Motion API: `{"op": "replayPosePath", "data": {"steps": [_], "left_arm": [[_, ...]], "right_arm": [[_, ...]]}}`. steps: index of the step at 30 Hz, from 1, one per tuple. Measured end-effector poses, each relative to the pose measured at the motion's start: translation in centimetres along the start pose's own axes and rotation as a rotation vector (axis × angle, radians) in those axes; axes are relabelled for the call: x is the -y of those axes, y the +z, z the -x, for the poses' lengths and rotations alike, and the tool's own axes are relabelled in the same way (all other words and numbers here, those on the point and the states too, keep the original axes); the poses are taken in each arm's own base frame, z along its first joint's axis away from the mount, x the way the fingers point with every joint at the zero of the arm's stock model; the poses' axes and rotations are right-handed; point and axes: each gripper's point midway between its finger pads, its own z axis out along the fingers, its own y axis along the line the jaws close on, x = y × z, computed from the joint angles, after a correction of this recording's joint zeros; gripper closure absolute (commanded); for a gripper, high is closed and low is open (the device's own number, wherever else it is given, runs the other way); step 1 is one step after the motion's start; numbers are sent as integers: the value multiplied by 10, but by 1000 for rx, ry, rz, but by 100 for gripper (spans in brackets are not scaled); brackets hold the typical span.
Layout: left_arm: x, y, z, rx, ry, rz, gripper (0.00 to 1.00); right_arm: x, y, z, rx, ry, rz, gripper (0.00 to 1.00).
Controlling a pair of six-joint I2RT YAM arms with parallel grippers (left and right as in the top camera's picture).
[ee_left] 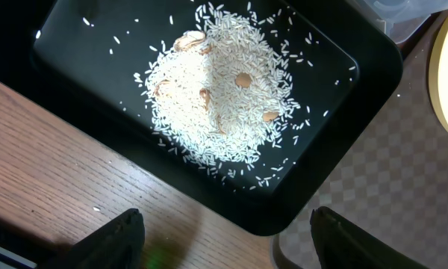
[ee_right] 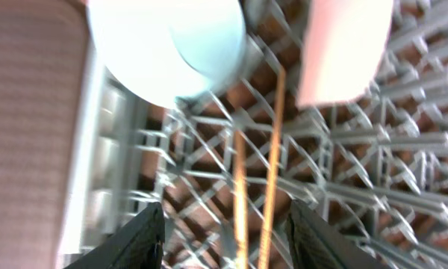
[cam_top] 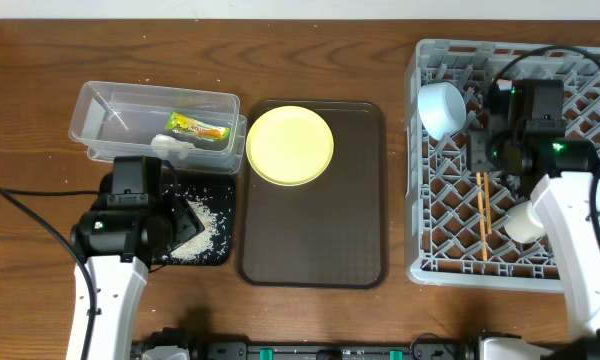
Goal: Sort waste into correct bins and load items into the dishwasher rack
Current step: 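Insert the second chopstick upright into the rack with right gripper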
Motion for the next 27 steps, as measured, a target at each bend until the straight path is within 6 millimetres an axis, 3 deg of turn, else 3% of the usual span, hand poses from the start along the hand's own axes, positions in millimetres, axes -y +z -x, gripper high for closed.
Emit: {"op": "replayPosePath", "data": {"steps": [6,18,23,27], "left_arm": [[0,0,0,0,0,0,26],[0,0,0,0,0,1,26],[0,0,0,0,0,1,26],[0,0,0,0,0,1,26]], "right_arm": [[-6,-2,3,6,0,9,55],[3,67,-31,-203,41,-56,66],[6,79,-30,-203,51,-78,66],[8,80,-26,-188,56,-90,74]]}}
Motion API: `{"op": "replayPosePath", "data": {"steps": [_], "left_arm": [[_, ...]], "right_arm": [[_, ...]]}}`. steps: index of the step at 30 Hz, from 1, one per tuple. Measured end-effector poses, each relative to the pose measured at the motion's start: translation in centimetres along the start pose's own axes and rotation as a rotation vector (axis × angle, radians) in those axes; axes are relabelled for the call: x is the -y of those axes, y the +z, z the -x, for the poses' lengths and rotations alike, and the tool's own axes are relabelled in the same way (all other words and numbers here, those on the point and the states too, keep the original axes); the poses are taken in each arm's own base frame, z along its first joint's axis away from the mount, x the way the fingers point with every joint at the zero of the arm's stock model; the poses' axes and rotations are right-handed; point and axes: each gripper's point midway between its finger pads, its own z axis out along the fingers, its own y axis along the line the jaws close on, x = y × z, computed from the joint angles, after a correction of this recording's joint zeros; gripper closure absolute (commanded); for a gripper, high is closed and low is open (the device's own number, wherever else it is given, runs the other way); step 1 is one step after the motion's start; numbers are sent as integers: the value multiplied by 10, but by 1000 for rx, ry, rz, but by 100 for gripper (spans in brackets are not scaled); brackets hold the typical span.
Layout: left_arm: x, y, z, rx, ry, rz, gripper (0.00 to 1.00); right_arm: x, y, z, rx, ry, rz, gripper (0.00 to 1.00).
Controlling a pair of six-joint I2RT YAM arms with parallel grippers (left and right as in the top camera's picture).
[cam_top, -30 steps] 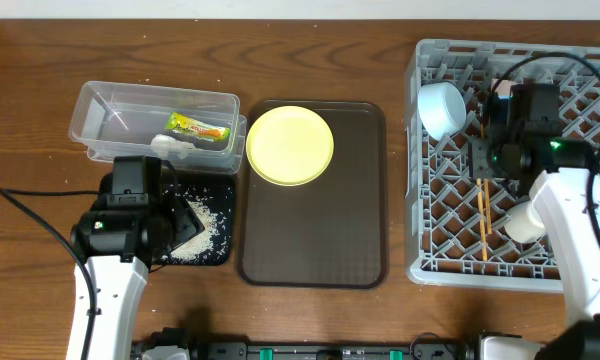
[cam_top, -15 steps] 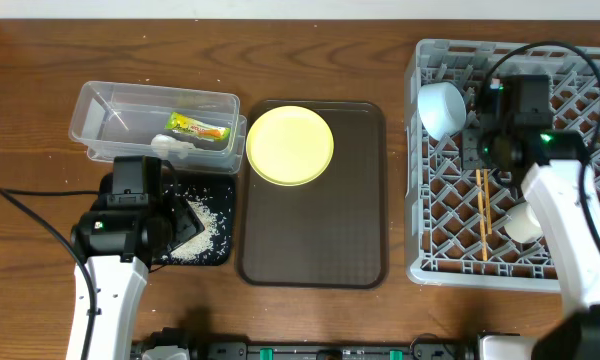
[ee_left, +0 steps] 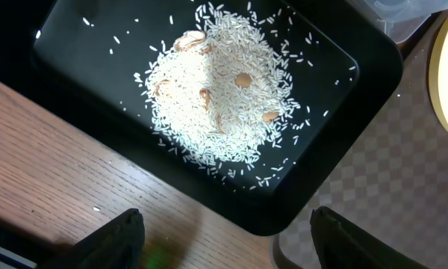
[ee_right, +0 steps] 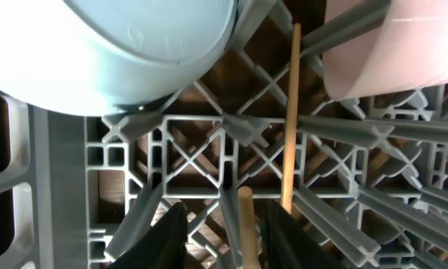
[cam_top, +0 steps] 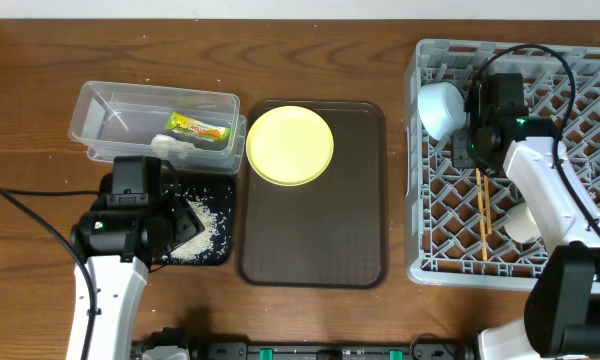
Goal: Sort waste into correct bins and load items into the dishwasher rack
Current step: 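Insert the second chopstick upright into the rack with right gripper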
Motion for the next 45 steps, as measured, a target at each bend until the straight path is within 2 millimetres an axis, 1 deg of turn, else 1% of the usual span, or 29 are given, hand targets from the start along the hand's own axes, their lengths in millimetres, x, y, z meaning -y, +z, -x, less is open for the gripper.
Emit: {"op": "replayPosePath", "data": {"steps": [3,6,10,20,28,29,30,31,33,34,36,42,45], "left_arm": [[0,0,0,0,0,0,26],[0,0,0,0,0,0,26],[0,0,0,0,0,0,26],[0,0,0,-1,0,0,26],[0,0,0,0,0,0,26],[0,0,0,0,0,0,26],[0,0,0,0,0,0,26],[0,0,0,0,0,0,26],[0,0,0,0,0,0,26],[0,0,0,0,0,0,26],[0,0,0,0,0,0,26],[0,0,0,0,0,0,26],[0,0,0,0,0,0,26]], "right_arm": [[2,0,1,5,14,-14,82],[3,0,2,7,22,-20,87],[6,0,2,9,28,-35,98],[18,-2,5,19,25,-103,99],[20,-6,16,54,35,-111,99],[21,-6,17,61,38,-111,96],[22,-6,19,66,42,-112,84],[23,-6,20,72,52,-113,65],[28,-7,24,89,61,-118,34],[29,-7,26,94,65,-121,30],[32,-8,27,99,71,-127,29],[32,-9,29,105,72,-126,30],[32,-19,33,130,76,-119,33]]}}
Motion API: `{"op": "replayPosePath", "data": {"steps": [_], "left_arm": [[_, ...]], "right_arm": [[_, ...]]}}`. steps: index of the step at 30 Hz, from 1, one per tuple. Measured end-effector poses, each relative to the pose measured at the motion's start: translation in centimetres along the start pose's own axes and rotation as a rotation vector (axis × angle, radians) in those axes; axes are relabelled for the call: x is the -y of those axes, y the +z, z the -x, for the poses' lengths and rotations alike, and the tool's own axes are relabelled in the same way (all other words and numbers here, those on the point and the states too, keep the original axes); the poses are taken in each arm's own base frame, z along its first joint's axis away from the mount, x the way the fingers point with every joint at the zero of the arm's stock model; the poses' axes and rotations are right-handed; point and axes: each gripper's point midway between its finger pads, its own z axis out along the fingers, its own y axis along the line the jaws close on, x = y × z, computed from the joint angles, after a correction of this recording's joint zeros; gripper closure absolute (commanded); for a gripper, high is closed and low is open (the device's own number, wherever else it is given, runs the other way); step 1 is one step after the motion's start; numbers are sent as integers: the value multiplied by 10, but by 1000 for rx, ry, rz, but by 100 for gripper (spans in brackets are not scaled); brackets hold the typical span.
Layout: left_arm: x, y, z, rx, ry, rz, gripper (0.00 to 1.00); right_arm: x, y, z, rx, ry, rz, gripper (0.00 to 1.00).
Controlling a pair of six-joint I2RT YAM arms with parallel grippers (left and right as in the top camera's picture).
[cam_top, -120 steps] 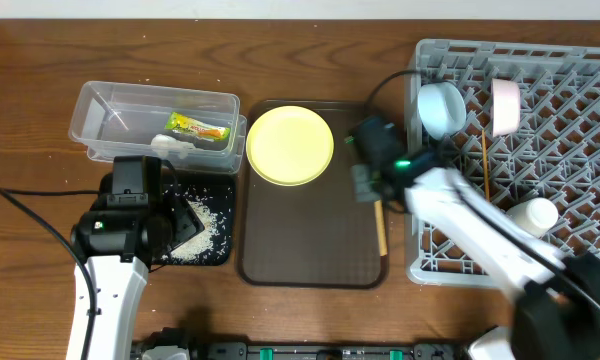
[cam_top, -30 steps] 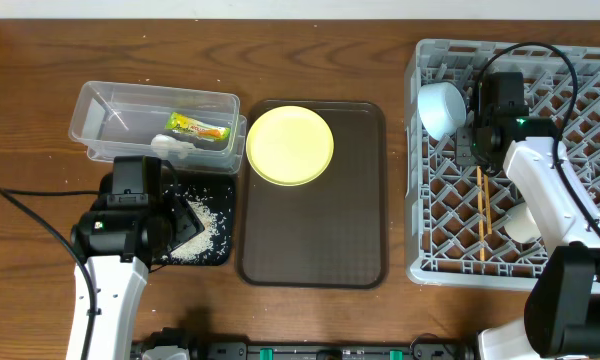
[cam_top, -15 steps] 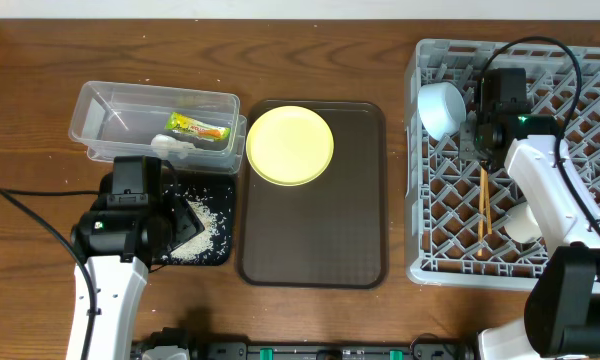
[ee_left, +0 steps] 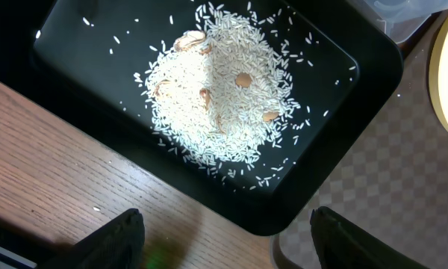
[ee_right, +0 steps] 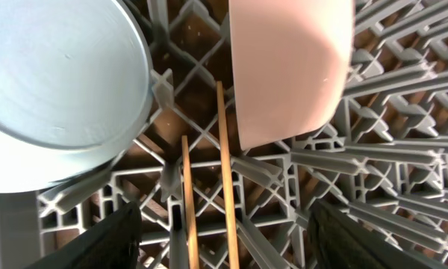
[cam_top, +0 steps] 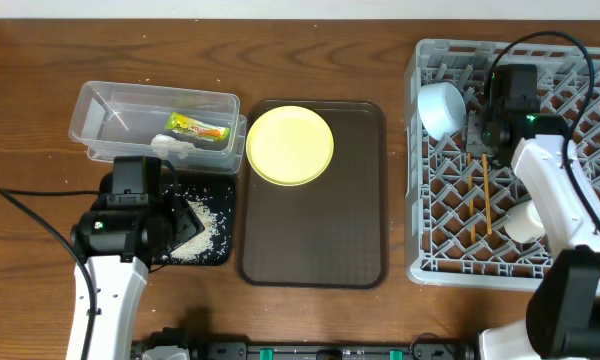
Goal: Sort waste into correct bins and load items into the dishwasher rack
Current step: 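Insert the second chopstick upright into the rack with right gripper, then reach right gripper to the yellow plate edge and grasp it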
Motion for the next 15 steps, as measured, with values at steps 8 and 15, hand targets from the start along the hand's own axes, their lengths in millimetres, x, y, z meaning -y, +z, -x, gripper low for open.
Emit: {"op": "replayPosePath", "data": {"steps": [8,15], "left_arm": [[0,0,0,0,0,0,26],[0,0,0,0,0,0,26]], "right_arm": [[-32,-71,31,181,11,254,37],[-136,-121,22,225,-170,572,37]]}}
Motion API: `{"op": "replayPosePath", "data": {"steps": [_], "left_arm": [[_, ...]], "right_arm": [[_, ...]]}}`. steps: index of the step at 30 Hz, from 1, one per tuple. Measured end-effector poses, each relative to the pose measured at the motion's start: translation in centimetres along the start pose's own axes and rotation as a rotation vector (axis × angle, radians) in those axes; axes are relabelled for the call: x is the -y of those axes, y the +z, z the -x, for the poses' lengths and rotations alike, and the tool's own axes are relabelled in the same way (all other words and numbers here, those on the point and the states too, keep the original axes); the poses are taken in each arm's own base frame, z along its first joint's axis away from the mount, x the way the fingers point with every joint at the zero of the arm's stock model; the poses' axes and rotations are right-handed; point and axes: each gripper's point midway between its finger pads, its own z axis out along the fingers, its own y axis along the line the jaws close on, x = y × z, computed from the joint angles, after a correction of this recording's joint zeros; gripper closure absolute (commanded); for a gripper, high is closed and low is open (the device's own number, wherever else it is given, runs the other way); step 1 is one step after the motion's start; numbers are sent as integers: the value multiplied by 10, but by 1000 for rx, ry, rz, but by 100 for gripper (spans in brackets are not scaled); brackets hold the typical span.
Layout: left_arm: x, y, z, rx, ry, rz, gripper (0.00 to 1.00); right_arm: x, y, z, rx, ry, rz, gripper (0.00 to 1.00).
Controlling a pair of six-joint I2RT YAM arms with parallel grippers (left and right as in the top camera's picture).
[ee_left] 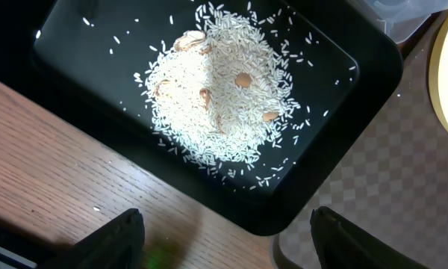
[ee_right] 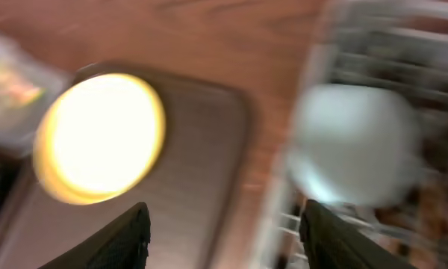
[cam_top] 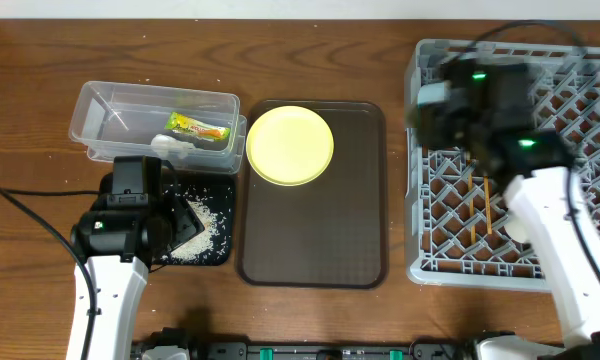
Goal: Sort waste into correct bins and load items into the dishwasher rack
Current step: 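Reach right gripper to the yellow plate edge and grasp it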
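A yellow plate [cam_top: 290,145] lies on the brown tray [cam_top: 315,235]; the blurred right wrist view also shows the plate [ee_right: 97,138]. My right gripper [ee_right: 224,239] is open and empty, over the left edge of the grey dishwasher rack [cam_top: 580,255], next to the white bowl [ee_right: 355,146]. Two chopsticks [cam_top: 487,205] lie in the rack. My left gripper [ee_left: 224,243] hangs open and empty over the table edge by the black tray of rice [ee_left: 216,104].
A clear bin [cam_top: 110,110] at the back left holds a green and orange wrapper [cam_top: 198,127]. The black rice tray [cam_top: 205,225] sits in front of it, touching the brown tray's left side. Wooden table surrounds all of it.
My right gripper has moved from above the chopsticks and pink cup in the rack to the rack's left edge, now facing the yellow plate. The left arm has not moved.
My right gripper was open over the rack near the bowl and chopsticks. Then it was low, fingers narrowed with a chopstick end between them. Then it was open above both chopsticks lying in the rack. Now it faces the tray. The left arm stayed still.
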Motion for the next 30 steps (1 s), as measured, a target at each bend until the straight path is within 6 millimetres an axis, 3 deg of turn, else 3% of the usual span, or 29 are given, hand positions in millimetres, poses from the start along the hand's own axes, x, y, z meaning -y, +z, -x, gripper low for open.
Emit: {"op": "replayPosePath", "data": {"steps": [6,12,18,22,26,30], "left_arm": [[0,0,0,0,0,0,26],[0,0,0,-1,0,0,26],[0,0,0,-1,0,0,26],[0,0,0,-1,0,0,26],[0,0,0,-1,0,0,25],[0,0,0,-1,0,0,26]], "right_arm": [[-70,43,-14,-49,-91,95,35],[-101,107,-41,-99,-119,33,34],[-95,159,-64,-120,-98,-67,37],[-86,184,-85,-160,-57,-115,40],[-78,196,-103,-204,-25,-146,50],[-76,197,-109,-222,-9,-158,60]]}}
